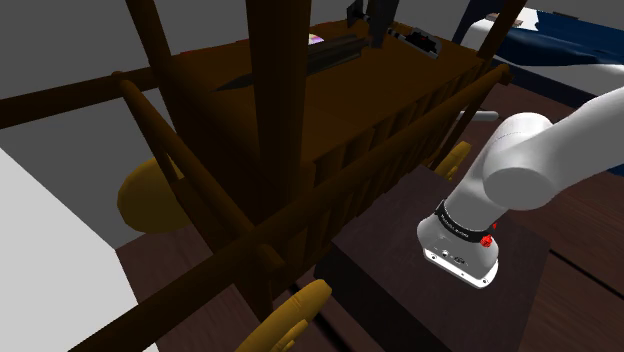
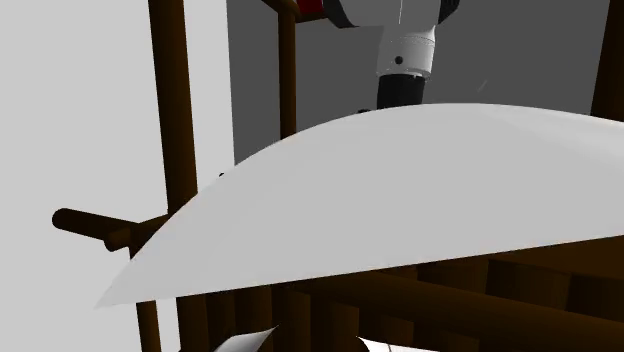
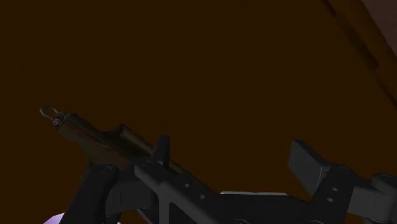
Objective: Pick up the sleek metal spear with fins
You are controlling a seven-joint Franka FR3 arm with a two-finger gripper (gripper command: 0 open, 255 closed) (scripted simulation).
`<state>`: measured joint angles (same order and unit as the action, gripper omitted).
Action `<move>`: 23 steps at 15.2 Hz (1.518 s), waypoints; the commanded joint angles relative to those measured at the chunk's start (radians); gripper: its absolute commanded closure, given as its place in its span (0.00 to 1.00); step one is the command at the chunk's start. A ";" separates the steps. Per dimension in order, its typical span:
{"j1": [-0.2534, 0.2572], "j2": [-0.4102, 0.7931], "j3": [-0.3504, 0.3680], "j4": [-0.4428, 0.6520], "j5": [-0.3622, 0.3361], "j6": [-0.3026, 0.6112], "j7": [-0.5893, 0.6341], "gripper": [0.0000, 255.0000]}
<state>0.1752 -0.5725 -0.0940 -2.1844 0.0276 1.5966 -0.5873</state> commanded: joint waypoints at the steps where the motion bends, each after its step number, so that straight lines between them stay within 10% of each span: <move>1: 0.045 0.060 -0.005 0.036 -0.014 0.034 -0.125 0.00; 10: 0.220 0.267 0.026 0.174 -0.050 0.158 -0.610 0.00; 20: 0.223 0.268 0.027 0.071 -0.052 0.263 -0.622 0.00; 21: 0.223 0.269 0.026 0.072 -0.052 0.264 -0.622 1.00; 23: 0.223 0.270 0.027 0.074 -0.052 0.262 -0.622 1.00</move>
<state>0.3984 -0.3026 -0.0673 -2.1099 -0.0242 1.8584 -1.2089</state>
